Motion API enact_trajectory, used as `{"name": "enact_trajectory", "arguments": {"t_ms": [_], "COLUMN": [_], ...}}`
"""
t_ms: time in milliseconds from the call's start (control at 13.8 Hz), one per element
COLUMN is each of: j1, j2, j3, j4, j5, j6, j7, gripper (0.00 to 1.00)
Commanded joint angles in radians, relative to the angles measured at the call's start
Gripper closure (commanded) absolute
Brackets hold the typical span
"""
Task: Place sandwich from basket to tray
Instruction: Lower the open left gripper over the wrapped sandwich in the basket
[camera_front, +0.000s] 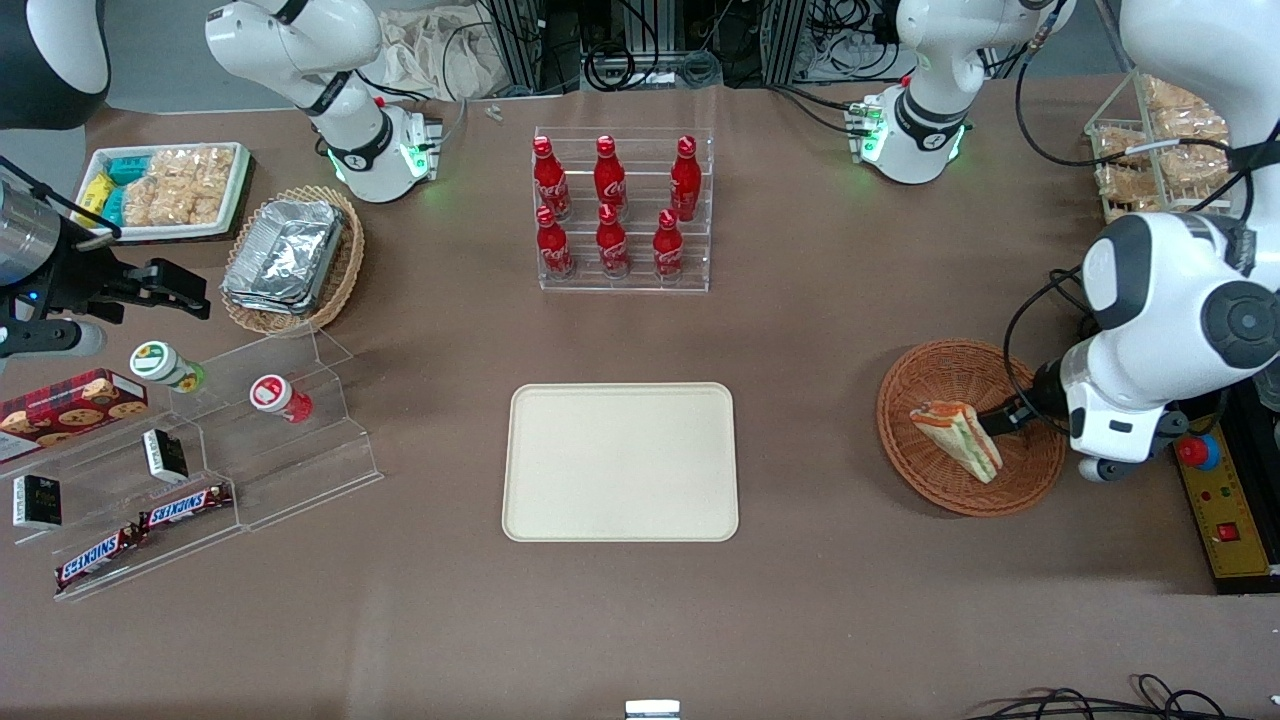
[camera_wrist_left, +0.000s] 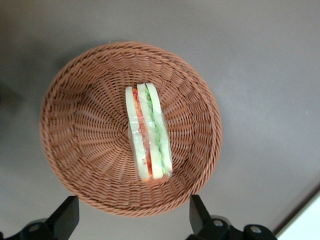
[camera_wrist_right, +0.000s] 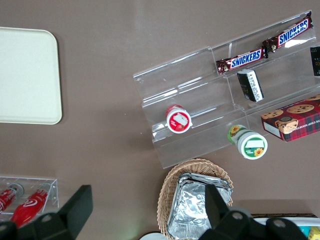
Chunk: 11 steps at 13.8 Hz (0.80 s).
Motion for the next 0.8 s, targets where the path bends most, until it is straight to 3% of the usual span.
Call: {"name": "enact_trajectory", "arguments": {"t_ms": [0,582,727], "j1": [-0.002,-0.010,-0.010], "j2": [0.048,0.121,0.134], "j3": [0.000,0.003,0.003], "j4": [-0.011,-0.092,-0.112], "j5": [-0.004,0.013,0.045], "j6": [0.081,0.246,0.260], "j7": [-0.119,-0.186,-0.188], "gripper": [0.01,0.01,0.02]}}
